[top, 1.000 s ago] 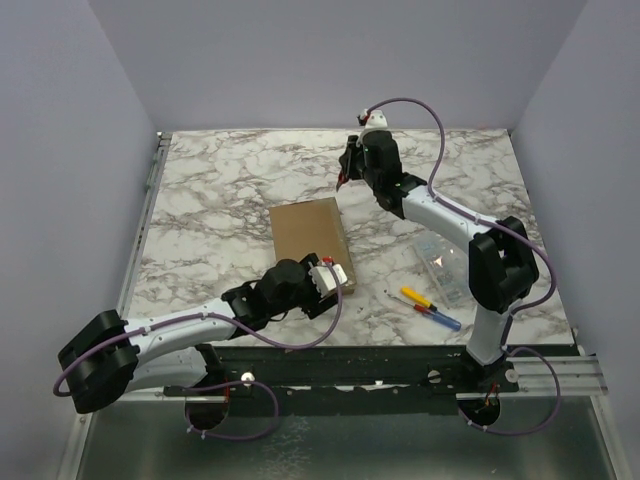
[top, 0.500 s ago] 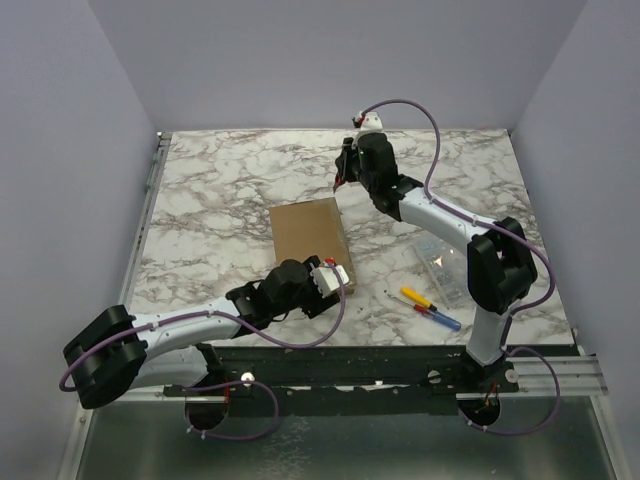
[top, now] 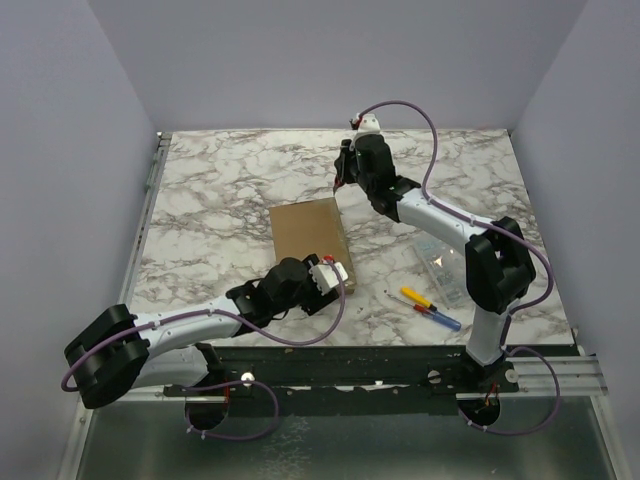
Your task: Unpack the express box
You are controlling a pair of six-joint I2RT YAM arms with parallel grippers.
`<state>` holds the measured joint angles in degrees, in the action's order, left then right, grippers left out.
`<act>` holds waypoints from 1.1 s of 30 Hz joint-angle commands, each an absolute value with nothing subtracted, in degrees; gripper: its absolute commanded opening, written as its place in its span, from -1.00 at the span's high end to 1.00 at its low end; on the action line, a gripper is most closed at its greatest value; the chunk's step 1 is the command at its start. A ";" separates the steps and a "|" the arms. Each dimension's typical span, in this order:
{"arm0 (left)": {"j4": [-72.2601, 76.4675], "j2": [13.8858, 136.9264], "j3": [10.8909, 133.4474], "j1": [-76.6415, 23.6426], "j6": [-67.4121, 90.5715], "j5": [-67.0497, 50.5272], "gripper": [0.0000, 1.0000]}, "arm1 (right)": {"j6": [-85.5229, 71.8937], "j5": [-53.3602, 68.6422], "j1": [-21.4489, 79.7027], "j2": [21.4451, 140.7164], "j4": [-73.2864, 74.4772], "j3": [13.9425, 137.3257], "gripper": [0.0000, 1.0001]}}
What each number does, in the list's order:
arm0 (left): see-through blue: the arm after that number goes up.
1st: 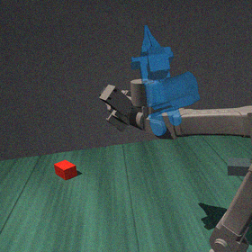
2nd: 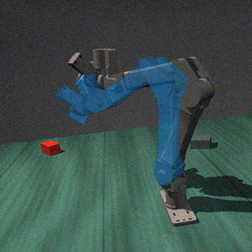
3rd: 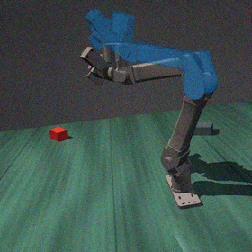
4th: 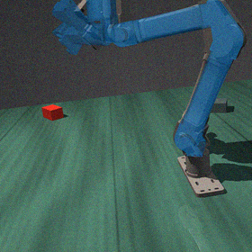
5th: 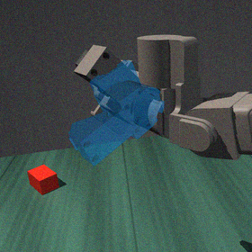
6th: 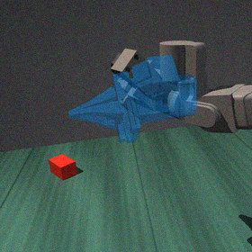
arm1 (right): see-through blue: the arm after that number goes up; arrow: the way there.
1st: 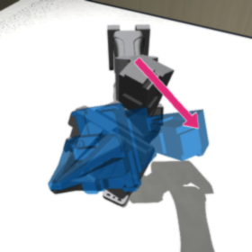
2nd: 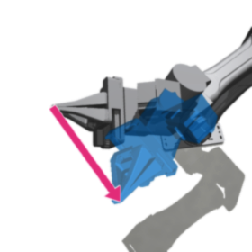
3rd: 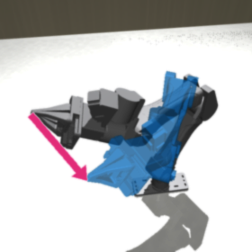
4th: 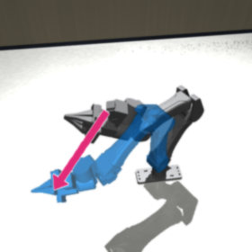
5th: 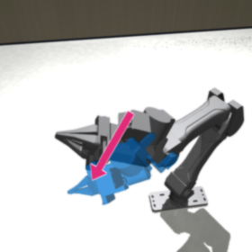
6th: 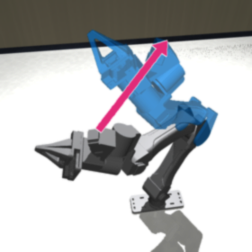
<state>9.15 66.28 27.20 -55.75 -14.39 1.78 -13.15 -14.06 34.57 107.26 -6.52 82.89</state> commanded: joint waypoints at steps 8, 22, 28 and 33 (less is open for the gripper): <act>11.40 66.82 28.04 -54.36 -13.36 0.03 -0.24 | -12.17 -16.98 35.90 107.72 -7.11 82.87 0.99; 11.25 67.19 28.21 -54.32 -13.07 -2.41 -0.26 | -11.65 -18.87 36.03 106.75 -7.84 82.05 0.99; 11.06 67.85 28.54 -54.31 -12.92 -4.35 -0.36 | -11.25 -18.94 36.04 107.24 -7.54 83.05 0.99; 10.68 68.69 29.00 -54.29 -12.71 -3.62 -0.37 | -11.70 -18.06 36.02 107.56 -7.83 82.63 0.99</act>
<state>10.22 67.90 27.35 -54.43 -13.30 -2.20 -11.92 -17.28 35.57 107.26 -6.50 82.37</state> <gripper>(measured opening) 0.682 0.270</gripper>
